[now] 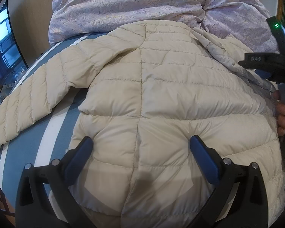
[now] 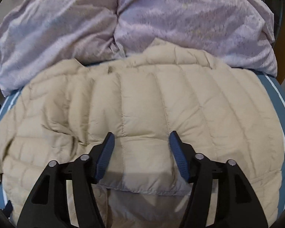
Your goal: Fold large clothes
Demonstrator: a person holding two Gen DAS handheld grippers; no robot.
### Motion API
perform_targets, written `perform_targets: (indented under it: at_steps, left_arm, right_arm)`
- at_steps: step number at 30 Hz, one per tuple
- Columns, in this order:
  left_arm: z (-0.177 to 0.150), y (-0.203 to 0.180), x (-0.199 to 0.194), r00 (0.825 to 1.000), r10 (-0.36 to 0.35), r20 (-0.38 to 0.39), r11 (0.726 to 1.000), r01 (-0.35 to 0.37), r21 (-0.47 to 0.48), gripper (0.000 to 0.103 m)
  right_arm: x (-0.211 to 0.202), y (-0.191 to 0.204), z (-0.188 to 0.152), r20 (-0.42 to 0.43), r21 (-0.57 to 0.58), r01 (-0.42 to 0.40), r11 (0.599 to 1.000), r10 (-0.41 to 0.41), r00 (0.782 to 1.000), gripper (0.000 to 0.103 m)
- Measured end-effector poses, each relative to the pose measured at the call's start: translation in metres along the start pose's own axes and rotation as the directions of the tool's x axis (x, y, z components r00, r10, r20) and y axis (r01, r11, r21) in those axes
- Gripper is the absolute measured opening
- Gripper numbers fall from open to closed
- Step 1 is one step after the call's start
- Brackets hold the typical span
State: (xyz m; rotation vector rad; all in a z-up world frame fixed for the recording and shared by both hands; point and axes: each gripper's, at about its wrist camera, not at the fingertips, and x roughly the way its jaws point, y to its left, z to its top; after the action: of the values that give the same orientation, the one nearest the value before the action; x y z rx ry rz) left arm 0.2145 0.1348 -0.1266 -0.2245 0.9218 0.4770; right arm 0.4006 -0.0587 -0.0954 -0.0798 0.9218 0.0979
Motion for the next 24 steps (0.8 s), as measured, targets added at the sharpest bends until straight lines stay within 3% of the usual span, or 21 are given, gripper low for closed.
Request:
perform_targets:
  at_steps: [5,13,24]
  left_arm:
    - [0.000,0.001,0.000,1.000,-0.003,0.001,1.000,0.003,-0.002,0.101]
    - [-0.002,0.024,-0.014,0.998,-0.067,0.014,0.996,0.067,-0.062,0.101]
    - [0.003,0.098,-0.039,0.992,0.124,0.012,0.980,-0.121,-0.157,0.101]
  right_arm:
    - [0.012,0.012,-0.007,0.032,-0.057,0.093,0.994,-0.091,0.995,0.073]
    - [0.016,0.003,-0.005,0.016,-0.019,0.045,0.999,-0.045,0.999,0.076]
    - [0.017,0.002,-0.005,0.014,-0.012,0.053,0.999,-0.053,0.999,0.080]
